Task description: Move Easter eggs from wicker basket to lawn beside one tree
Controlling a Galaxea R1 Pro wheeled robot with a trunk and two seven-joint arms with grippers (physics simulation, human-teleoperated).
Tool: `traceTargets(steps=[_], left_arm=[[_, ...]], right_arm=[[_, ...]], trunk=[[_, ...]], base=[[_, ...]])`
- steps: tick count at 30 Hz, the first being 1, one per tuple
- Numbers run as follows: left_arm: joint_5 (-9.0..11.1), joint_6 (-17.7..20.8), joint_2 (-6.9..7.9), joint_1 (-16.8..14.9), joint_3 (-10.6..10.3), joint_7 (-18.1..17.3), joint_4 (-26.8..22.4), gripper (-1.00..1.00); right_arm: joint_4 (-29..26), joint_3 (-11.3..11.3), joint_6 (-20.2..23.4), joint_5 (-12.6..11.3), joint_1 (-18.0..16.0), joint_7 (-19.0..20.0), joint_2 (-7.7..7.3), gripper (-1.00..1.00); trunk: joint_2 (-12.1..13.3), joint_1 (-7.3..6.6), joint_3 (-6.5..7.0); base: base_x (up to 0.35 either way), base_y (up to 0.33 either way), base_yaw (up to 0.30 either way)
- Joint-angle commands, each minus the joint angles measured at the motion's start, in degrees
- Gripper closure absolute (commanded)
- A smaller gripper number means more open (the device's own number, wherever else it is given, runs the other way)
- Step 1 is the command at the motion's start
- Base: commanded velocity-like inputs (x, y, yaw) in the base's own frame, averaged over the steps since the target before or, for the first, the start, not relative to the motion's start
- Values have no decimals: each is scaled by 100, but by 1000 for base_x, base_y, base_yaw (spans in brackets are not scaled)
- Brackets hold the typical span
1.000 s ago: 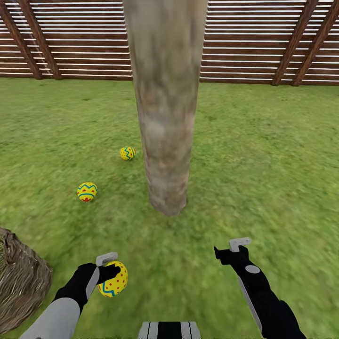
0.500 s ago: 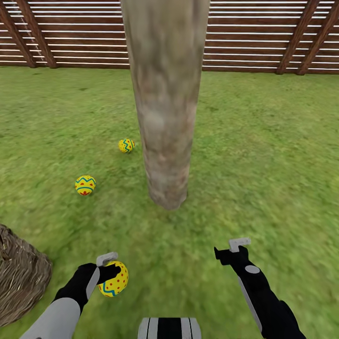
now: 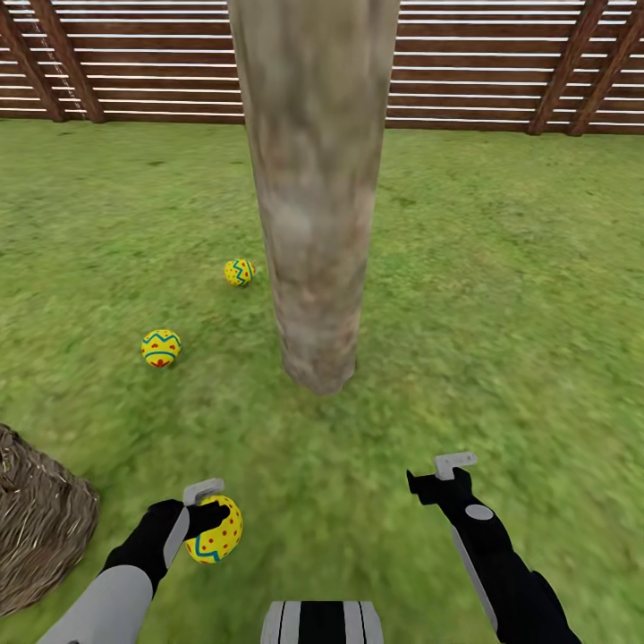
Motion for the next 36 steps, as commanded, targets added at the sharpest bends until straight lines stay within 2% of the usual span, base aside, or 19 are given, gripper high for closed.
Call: traceTargets(steps=[1, 14, 22, 36], left_arm=[[-63, 32, -9, -3, 49, -29, -13, -100], [-58, 22, -11, -3, 50, -21, -5, -100], [-72, 5, -121, -3, 50, -3, 29, -100], [-64, 5, -123, -1, 56, -3, 40, -100]], right_arm=[[-9, 12, 38, 59, -2, 3, -5, -100], [0, 15, 38, 62, -2, 3, -5, -100], [2, 15, 46, 69, -2, 3, -5, -100], [18, 17, 44, 70, -2, 2, -5, -100]], trunk=[[-2, -1, -4], [-2, -1, -4], [-2, -1, -4], [-2, -1, -4]], base=[[0, 0, 0], [0, 0, 0], [0, 0, 0], [0, 0, 0]])
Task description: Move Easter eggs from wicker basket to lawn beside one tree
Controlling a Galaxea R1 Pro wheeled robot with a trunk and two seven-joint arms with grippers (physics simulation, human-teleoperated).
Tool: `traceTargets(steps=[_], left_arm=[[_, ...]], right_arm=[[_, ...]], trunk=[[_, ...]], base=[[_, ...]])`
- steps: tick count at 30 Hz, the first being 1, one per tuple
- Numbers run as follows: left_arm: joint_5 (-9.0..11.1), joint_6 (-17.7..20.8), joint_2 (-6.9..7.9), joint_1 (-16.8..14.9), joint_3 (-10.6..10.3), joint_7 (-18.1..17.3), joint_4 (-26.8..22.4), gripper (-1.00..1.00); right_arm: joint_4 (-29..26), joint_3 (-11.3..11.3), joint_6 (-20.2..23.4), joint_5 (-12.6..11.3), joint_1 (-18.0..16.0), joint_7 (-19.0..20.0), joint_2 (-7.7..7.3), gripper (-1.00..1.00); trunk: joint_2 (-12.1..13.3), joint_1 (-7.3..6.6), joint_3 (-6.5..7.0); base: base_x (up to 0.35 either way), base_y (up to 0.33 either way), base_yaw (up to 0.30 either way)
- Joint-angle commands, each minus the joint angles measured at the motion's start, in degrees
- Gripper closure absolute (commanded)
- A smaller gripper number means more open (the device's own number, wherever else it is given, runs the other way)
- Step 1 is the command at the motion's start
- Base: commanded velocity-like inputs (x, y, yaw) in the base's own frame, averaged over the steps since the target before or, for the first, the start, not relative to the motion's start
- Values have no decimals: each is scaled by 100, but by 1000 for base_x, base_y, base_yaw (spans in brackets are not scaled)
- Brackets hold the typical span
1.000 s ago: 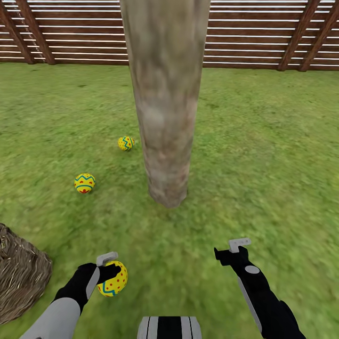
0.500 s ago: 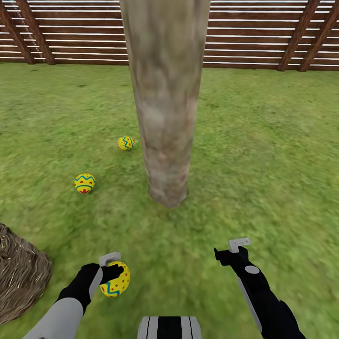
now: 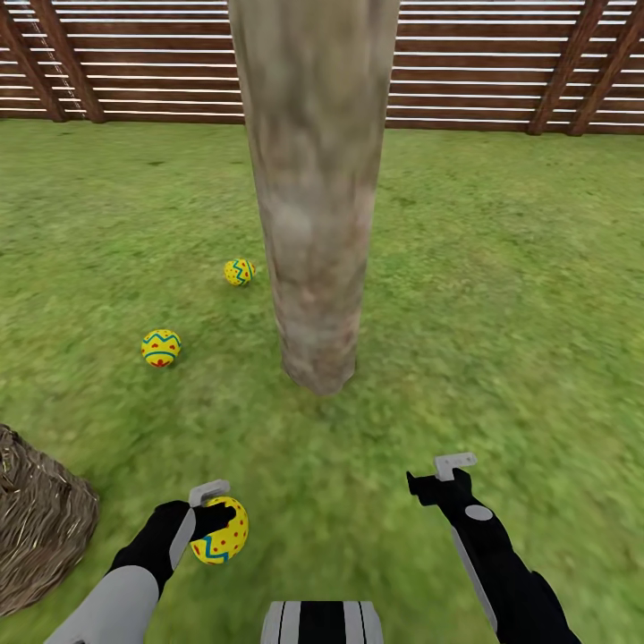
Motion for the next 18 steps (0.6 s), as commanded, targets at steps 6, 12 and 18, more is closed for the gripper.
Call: traceTargets(steps=[6, 12, 18], left_arm=[[-71, 29, -9, -3, 44, -26, -11, -100], [-78, 41, -9, -3, 42, -16, -3, -100], [-89, 64, -17, -3, 42, -15, 7, -100]], right_arm=[[-8, 18, 38, 60, -2, 5, -5, -100], [-1, 19, 39, 62, -2, -3, 3, -100], [0, 19, 41, 68, -2, -3, 3, -100]], trunk=[[-2, -1, -4], [1, -6, 40], [9, -21, 173]], base=[[0, 0, 0], [0, 0, 0], [0, 0, 0]])
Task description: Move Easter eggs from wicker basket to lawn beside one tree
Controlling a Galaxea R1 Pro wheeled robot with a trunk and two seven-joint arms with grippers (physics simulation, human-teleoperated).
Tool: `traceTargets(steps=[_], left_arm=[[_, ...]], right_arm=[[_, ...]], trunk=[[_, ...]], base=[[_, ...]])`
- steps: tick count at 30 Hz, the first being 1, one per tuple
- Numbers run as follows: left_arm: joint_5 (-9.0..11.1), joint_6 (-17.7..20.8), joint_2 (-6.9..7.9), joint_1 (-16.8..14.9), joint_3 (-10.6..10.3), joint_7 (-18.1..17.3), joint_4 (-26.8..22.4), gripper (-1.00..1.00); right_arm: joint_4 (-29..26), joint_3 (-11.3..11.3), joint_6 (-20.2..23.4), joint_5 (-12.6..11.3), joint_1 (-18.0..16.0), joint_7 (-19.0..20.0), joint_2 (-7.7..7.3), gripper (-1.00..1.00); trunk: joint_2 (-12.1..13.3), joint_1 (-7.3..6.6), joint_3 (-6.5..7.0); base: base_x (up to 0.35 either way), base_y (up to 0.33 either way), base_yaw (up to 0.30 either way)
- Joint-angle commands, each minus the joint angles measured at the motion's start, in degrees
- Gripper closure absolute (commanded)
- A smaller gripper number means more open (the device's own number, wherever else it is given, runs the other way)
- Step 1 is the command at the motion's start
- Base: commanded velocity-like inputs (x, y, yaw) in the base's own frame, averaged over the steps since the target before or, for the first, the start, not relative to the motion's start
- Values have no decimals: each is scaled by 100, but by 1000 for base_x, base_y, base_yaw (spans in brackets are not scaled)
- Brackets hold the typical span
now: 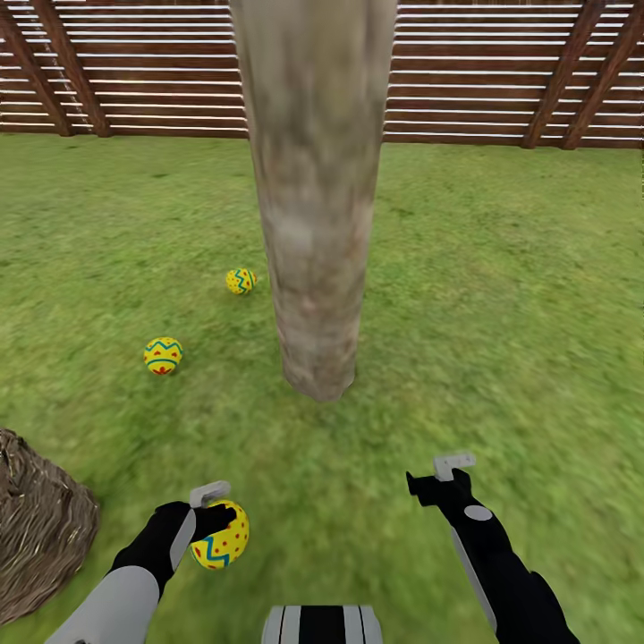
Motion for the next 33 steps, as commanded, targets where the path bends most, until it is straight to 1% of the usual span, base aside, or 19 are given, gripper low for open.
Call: traceTargets(steps=[1, 10, 33], left_arm=[[-58, 29, -9, -3, 47, -26, -12, -100], [-74, 29, -86, -2, 47, -18, -3, -100], [-70, 29, -102, -3, 47, -11, -3, -100]], right_arm=[[-8, 12, 38, 60, -2, 2, -5, -100], [-8, 21, 38, 60, -2, 7, -4, -100], [-6, 21, 38, 60, -2, 4, -4, -100]], trunk=[[0, -3, 19], [12, -27, 218], [43, -86, 728]], base=[[0, 0, 0], [0, 0, 0], [0, 0, 0]])
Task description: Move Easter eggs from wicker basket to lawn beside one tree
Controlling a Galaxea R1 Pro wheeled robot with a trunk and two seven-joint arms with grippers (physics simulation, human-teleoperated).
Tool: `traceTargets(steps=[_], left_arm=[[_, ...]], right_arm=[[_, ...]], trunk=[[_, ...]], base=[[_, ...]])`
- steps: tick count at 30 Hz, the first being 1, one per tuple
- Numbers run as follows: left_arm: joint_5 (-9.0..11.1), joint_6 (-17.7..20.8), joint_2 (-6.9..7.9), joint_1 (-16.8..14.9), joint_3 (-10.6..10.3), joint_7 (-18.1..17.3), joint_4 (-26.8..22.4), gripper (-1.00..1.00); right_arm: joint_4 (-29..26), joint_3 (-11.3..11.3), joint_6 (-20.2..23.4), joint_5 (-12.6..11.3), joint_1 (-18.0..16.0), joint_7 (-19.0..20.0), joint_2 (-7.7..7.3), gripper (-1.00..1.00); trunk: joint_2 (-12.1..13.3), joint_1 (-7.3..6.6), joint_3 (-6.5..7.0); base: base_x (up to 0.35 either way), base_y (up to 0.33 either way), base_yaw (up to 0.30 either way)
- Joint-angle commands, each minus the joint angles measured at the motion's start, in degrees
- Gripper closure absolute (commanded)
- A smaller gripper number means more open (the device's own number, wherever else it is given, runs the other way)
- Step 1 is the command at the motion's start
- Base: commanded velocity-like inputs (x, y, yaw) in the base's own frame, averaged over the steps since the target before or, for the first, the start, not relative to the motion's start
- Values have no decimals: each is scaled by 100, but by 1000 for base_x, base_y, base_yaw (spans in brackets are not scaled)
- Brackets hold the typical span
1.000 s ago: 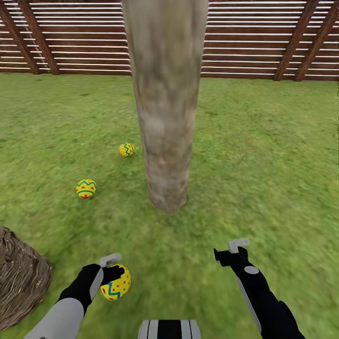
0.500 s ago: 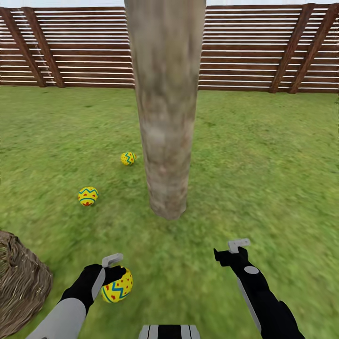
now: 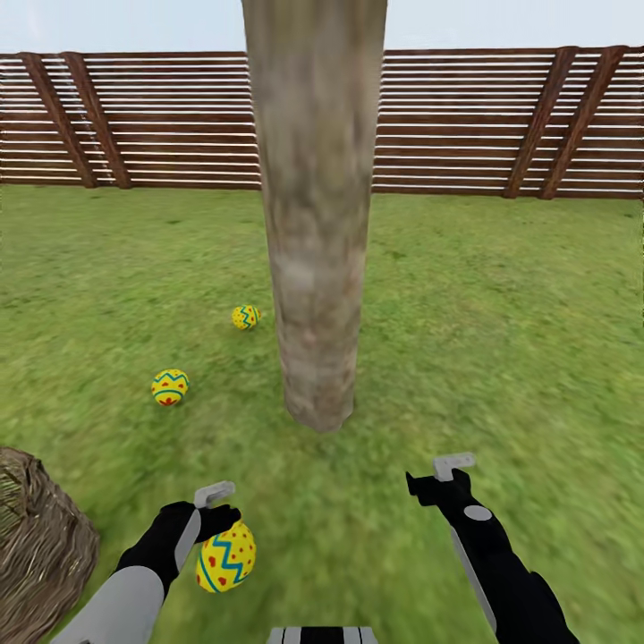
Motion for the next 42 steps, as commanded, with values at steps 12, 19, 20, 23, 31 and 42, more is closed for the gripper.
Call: traceTargets(steps=[12, 19, 20, 23, 31, 42], left_arm=[[-62, 38, -38, -3, 46, -34, -12, -100], [-62, 34, -39, -3, 41, -34, -9, -100], [-62, 33, -39, -3, 41, -34, -8, -100], [-62, 30, -42, -3, 38, -34, -5, -100], [-71, 20, -115, 4, 37, -32, -3, -100], [-53, -32, -113, 37, 46, -93, -3, -100]], right_arm=[[-11, 6, 39, 59, -2, 2, -7, -100], [-6, 5, 39, 59, -2, 9, -8, -100], [-5, 5, 39, 58, -2, 9, -9, -100], [-3, 5, 39, 59, -2, 8, -7, -100], [165, 5, 30, 51, -2, 5, -13, -100], [172, -4, 26, 35, -2, 26, -14, -100]], trunk=[[14, -32, 262], [24, -50, 417], [25, -52, 439], [29, -60, 506], [40, -81, 683], [55, -109, 926]], base=[[0, 0, 0], [0, 0, 0], [0, 0, 0], [0, 0, 0], [0, 0, 0], [0, 0, 0]])
